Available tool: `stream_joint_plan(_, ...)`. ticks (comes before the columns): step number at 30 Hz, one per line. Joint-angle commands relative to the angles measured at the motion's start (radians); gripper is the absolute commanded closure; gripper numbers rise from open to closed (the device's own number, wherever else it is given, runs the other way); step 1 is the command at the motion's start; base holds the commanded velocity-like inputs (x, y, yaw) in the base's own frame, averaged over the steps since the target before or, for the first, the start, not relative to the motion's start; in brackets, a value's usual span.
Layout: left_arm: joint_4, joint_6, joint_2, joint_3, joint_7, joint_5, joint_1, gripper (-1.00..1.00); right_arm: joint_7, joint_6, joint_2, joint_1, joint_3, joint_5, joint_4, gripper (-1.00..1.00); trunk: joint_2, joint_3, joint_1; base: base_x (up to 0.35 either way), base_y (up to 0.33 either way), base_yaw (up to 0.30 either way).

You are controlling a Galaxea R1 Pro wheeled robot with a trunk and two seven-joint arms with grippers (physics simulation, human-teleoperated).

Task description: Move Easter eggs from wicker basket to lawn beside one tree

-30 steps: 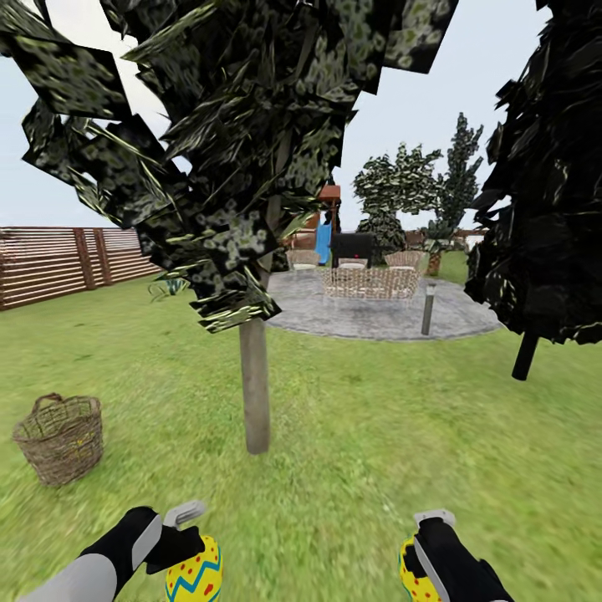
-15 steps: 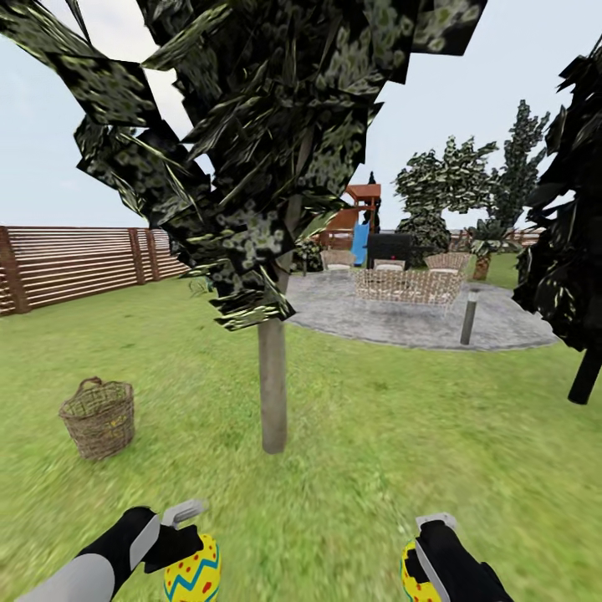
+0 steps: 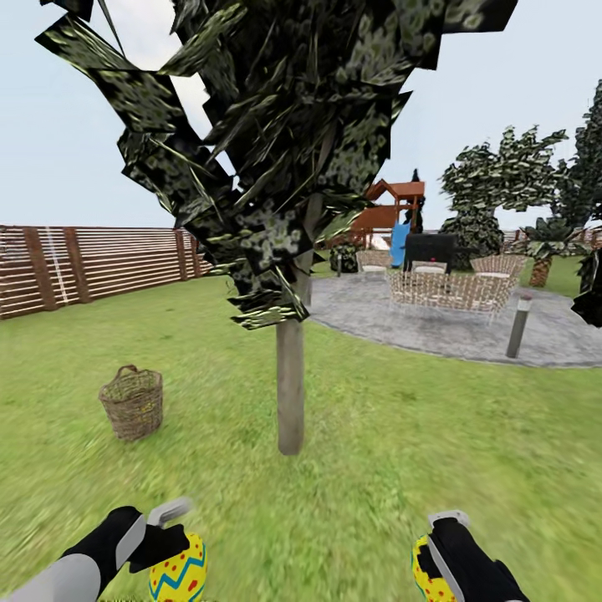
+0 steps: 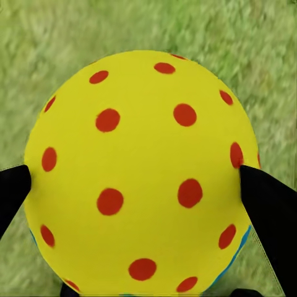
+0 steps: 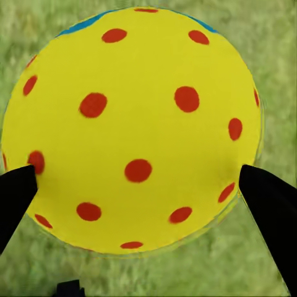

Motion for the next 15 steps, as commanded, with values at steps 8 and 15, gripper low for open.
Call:
stream_joint_plan(8,0.000,0.007,-0.003,0.003,0.001,0.005,-0.001,1.00,0.004,0.006,0.001,-0.001,0.001,0.011,-0.002,1.00,-0.001,-0.001,0.000,0.086,-0.325,0.294)
stream_joint_plan(15,-0.002,0.007,-0.002,0.004,0.001,0.005,-0.001,1.00,0.004,0.006,0.001,0.000,0.001,0.011,-0.002,1.00,-0.001,-0.001,0.000,0.086,-0.325,0.294)
